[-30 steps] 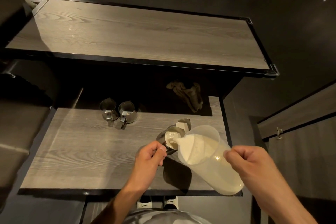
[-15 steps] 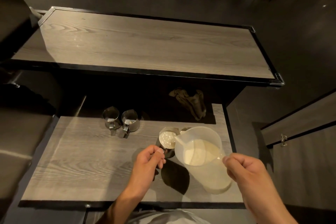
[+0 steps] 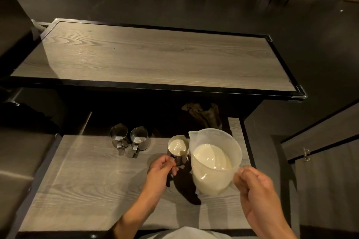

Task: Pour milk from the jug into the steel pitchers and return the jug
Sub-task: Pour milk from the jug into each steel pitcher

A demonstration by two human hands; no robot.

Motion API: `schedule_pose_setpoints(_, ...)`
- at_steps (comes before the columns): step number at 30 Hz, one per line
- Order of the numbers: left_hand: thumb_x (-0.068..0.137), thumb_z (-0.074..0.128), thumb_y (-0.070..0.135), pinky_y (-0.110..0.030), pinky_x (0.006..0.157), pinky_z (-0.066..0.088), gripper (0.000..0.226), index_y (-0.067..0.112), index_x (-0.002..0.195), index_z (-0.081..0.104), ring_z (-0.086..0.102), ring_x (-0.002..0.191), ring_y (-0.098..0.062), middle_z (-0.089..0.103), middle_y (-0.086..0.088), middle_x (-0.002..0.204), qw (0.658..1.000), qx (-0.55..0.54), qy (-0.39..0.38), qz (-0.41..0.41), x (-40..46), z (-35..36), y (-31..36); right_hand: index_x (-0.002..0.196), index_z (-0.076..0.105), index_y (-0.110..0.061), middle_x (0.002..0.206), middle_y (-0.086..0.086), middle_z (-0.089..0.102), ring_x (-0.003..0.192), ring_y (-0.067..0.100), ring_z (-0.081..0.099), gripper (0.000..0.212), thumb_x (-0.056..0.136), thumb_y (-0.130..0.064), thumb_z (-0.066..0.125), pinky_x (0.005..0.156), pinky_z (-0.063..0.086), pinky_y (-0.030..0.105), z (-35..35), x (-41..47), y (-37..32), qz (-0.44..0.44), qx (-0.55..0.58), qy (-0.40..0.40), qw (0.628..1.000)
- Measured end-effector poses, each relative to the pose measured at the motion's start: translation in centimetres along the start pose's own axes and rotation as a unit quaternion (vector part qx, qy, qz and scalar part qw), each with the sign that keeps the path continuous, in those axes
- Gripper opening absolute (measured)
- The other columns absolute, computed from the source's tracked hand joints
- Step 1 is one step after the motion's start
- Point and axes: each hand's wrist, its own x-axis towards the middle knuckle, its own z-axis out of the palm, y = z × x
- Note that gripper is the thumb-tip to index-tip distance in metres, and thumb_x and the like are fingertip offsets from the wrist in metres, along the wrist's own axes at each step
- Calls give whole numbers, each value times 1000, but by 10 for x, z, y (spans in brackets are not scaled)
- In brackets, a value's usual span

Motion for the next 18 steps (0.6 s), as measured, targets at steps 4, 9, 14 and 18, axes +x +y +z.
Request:
schedule_pose_setpoints(4, 98, 46, 14, -42, 94, 45, 24, 8, 80, 60, 62, 85, -31, 59, -7, 66, 999, 20, 29, -34, 17, 2, -20, 70, 52, -2, 66, 9, 35, 58, 9, 37, 22, 90, -2, 45, 55, 45, 15, -2, 4, -4, -32, 48, 11, 998)
schedule_pose_setpoints(9, 96, 47, 6, -34, 77, 46, 25, 4, 75, 60, 59, 78, -30, 62, -11, 69, 998, 21, 37, -38, 29, 2, -41, 41, 42, -20, 50, -2, 32, 49, 7, 31, 53, 90, 0, 40, 49, 36, 18, -5, 3, -17, -40, 82, 45, 995)
schedule_pose_setpoints(14, 95, 48, 8, -40, 83, 49, 25, 8, 75, 63, 63, 79, -30, 68, -10, 71, 998, 27, 19, -58, 39, 1, -60, 42, 39, -20, 51, 1, 30, 51, 11, 31, 51, 91, -5, 43, 55, 38, 21, -9, 3, -20, -37, 84, 58, 994)
schedule_pose_setpoints(18, 95, 49, 7, -45, 91, 47, 24, 8, 77, 64, 64, 85, -31, 70, -12, 78, 997, 31, -4, -65, 46, 4, -66, 39, 40, -19, 48, -1, 29, 46, 8, 31, 55, 91, -4, 42, 42, 37, 14, -10, 3, -22, -38, 96, 70, 992)
